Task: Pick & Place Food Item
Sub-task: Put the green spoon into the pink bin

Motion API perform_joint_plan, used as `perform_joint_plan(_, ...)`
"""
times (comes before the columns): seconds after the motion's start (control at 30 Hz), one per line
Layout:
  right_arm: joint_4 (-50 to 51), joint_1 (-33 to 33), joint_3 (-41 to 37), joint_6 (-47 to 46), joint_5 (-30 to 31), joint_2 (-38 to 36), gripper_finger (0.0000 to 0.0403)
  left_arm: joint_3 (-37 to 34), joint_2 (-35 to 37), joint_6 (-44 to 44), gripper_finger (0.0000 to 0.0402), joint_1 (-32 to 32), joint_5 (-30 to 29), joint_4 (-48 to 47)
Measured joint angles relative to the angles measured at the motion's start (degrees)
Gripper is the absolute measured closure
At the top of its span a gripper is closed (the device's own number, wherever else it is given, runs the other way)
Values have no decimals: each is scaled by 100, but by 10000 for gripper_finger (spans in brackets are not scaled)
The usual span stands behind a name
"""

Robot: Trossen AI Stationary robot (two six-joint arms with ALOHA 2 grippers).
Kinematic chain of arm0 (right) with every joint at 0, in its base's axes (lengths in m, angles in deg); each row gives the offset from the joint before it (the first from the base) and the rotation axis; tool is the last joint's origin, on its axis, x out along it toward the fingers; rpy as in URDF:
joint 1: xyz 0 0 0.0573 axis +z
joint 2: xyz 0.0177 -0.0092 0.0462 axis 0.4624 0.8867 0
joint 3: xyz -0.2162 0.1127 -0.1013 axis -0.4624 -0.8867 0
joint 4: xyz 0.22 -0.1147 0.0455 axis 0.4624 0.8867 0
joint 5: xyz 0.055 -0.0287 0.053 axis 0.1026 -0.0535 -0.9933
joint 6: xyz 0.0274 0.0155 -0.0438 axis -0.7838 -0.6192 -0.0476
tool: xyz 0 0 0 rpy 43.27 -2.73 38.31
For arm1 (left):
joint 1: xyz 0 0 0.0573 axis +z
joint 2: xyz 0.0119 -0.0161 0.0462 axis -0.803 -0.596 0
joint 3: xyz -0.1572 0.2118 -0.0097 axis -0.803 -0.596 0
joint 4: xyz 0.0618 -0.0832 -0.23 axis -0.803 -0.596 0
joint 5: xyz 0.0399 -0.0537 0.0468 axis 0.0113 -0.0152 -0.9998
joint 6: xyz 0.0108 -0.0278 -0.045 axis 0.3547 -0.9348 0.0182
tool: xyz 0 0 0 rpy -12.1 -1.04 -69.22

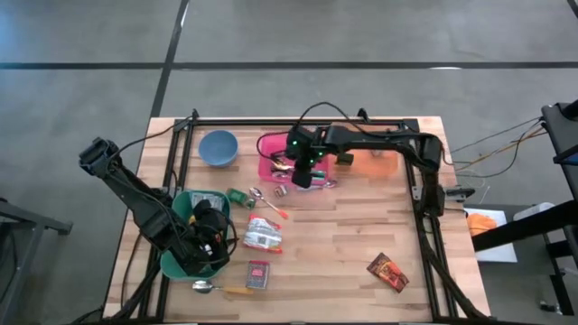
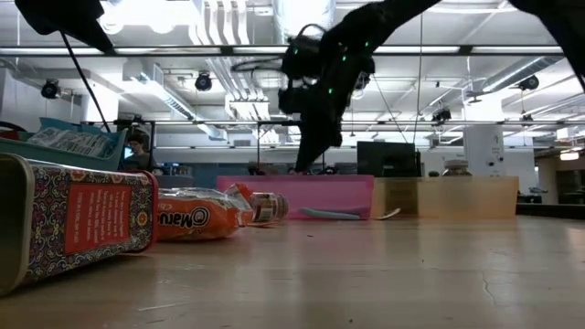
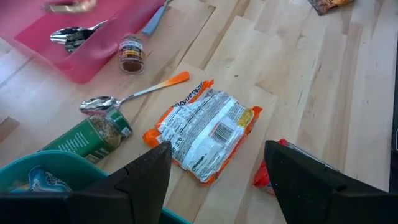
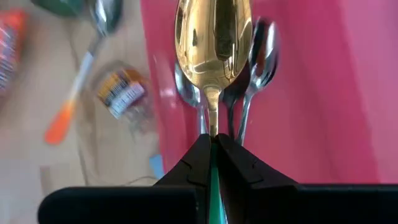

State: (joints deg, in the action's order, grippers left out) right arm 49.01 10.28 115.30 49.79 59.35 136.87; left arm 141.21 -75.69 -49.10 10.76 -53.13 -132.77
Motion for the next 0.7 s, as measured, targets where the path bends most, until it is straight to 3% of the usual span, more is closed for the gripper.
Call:
perform_joint_plan(0.23,421,-7,434,110,-22,556,390,-2,0,0,144,0,-2,2)
perform_joint_plan(0.7,403,-161,705,253,-273,850,390,-2,0,0,144,0,-2,0)
